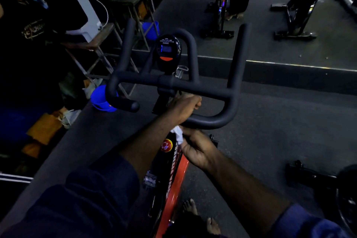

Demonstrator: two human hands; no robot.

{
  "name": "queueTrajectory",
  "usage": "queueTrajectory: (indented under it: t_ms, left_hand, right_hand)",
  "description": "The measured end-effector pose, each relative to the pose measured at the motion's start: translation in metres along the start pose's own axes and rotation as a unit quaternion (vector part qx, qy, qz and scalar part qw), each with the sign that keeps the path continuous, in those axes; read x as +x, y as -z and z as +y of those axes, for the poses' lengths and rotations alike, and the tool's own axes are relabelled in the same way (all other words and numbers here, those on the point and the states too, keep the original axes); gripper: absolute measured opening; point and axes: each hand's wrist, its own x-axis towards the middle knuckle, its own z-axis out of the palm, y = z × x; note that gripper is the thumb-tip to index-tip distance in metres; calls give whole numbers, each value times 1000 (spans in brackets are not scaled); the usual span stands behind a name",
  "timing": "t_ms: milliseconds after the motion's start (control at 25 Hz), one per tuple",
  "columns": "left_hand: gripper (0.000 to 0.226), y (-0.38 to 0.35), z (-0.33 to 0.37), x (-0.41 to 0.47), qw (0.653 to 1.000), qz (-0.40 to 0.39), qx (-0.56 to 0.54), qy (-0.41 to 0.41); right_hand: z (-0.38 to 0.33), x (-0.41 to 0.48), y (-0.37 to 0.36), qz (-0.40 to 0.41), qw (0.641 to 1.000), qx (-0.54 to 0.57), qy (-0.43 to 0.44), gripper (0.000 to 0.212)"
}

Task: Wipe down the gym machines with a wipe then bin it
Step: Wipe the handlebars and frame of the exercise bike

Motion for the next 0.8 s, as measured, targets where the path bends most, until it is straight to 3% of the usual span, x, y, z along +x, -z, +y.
queueTrajectory:
  t_ms: [80, 200, 280, 320, 360, 400, 440, 480, 520, 560, 640, 720, 800]
  left_hand:
    - [47, 0, -3, 4, 993, -73, 89, -2]
    - [69, 2, -1, 8, 961, -158, 223, -33]
    - [73, 6, 1, 9, 946, -213, 245, -23]
    - [71, 7, 4, 8, 940, -249, 231, -8]
    - [71, 9, 8, 6, 937, -281, 209, 8]
    - [71, 11, 13, 3, 932, -301, 202, 21]
    - [70, 12, 16, 2, 926, -309, 214, 22]
    - [67, 13, 16, 3, 924, -312, 221, 25]
    - [63, 13, 15, 3, 925, -315, 213, 24]
    - [60, 13, 15, 4, 925, -319, 206, 30]
    - [62, 11, 14, 7, 917, -337, 210, 39]
    - [64, 8, 10, 9, 920, -311, 231, 54]
    - [55, 5, 9, 11, 928, -263, 259, 56]
  right_hand:
    - [-23, -21, 16, 10, 996, -76, 36, 25]
    - [-69, -53, 51, 128, 985, -71, 94, 37]
    - [-101, -58, 59, 169, 969, -56, 169, 26]
    - [-112, -55, 52, 189, 948, -103, 234, 16]
    - [-122, -52, 44, 222, 898, -221, 310, 8]
    - [-131, -50, 39, 269, 793, -394, 378, 8]
    - [-139, -50, 33, 266, 647, -583, 413, 7]
    - [-148, -48, 27, 194, 512, -722, 423, 6]
    - [-159, -45, 14, 82, 432, -801, 406, 9]
    - [-166, -41, -1, -33, 397, -834, 381, 13]
    - [-181, -15, -28, -162, 345, -840, 387, 20]
    - [-183, 17, -43, -216, 280, -836, 419, 25]
    - [-193, 28, -37, -256, 224, -857, 387, 27]
